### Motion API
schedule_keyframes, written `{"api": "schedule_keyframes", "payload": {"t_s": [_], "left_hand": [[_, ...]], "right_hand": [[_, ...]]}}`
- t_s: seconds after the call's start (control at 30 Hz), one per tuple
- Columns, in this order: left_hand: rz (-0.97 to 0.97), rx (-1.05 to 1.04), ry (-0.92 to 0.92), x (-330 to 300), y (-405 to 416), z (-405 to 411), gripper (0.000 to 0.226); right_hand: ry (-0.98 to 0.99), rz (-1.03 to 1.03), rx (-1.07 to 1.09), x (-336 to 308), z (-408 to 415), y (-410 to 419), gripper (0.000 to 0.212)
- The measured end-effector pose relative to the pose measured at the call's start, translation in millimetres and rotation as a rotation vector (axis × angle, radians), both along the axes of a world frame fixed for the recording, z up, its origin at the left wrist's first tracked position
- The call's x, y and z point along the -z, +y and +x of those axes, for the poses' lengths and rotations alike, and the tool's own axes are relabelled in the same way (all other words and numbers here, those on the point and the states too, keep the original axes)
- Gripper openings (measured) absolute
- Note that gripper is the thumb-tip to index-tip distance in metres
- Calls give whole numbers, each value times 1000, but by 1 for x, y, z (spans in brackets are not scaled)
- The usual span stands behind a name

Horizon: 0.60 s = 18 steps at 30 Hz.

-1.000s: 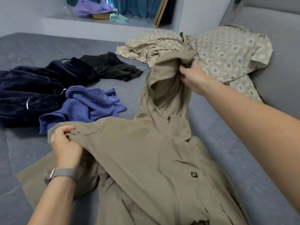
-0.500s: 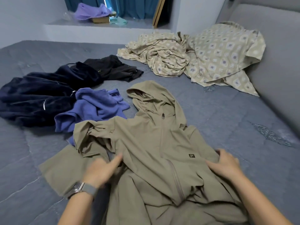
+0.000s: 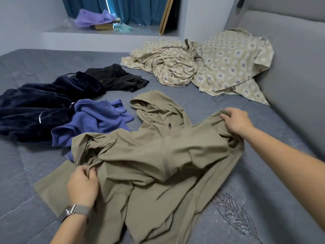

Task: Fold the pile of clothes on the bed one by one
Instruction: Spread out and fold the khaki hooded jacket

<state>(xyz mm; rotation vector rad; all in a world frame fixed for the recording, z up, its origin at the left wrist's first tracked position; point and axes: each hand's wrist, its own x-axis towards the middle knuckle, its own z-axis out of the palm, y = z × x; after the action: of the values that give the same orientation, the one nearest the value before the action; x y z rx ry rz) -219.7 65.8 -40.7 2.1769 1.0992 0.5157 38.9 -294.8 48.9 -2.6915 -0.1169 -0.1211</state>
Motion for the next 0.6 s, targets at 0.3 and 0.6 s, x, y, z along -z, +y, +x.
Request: {"api": "schedule_keyframes", "payload": {"t_s": [0.3, 0.6], "left_hand": [[0, 271, 62, -5, -38, 12, 49], [182, 787, 36, -32, -78, -36, 54]], "right_hand": [[240, -87, -167, 95, -108, 13, 69], [561, -60, -43, 87, -238, 43, 79]]}}
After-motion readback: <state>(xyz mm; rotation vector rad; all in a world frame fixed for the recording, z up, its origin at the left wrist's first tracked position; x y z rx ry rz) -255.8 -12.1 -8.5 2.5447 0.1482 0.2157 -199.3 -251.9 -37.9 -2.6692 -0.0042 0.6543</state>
